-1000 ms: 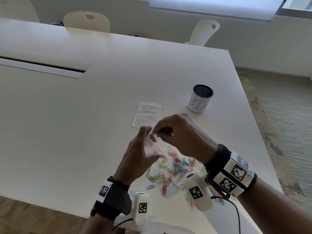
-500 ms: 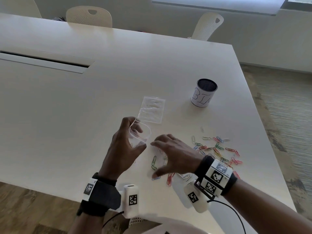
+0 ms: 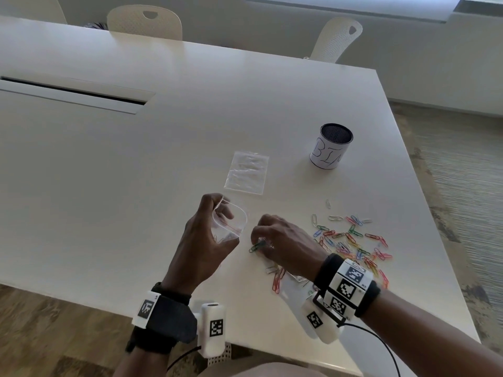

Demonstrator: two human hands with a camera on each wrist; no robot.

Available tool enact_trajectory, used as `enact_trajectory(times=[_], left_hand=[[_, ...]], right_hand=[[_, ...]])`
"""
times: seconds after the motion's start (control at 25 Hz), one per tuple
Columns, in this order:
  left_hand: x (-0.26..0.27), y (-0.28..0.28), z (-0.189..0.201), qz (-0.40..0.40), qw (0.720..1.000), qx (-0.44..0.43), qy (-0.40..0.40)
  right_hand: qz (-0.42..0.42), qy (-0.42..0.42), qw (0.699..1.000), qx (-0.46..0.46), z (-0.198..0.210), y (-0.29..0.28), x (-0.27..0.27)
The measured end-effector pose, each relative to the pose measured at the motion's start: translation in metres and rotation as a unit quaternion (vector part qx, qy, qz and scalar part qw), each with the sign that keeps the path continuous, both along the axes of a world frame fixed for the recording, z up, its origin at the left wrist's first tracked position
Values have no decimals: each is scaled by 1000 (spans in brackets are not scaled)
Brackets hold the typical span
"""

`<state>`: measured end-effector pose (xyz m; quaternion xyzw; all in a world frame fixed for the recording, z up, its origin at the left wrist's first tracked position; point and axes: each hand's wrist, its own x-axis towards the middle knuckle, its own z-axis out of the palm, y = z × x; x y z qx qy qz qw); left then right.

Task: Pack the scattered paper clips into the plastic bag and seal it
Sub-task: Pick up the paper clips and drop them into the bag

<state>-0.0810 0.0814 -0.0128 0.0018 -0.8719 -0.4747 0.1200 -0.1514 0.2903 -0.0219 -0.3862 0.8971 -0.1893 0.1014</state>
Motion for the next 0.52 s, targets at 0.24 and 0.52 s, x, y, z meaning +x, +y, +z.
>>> enact_trajectory(times=[0.24,0.52], left_hand=[[-2,4,-2,-8,1000,-10,1],[-5,6,-4,-25,1000,-5,-6]], right_hand=[[68,16,998,5,-5,4,4],[72,14,988,134,13,32,-1]])
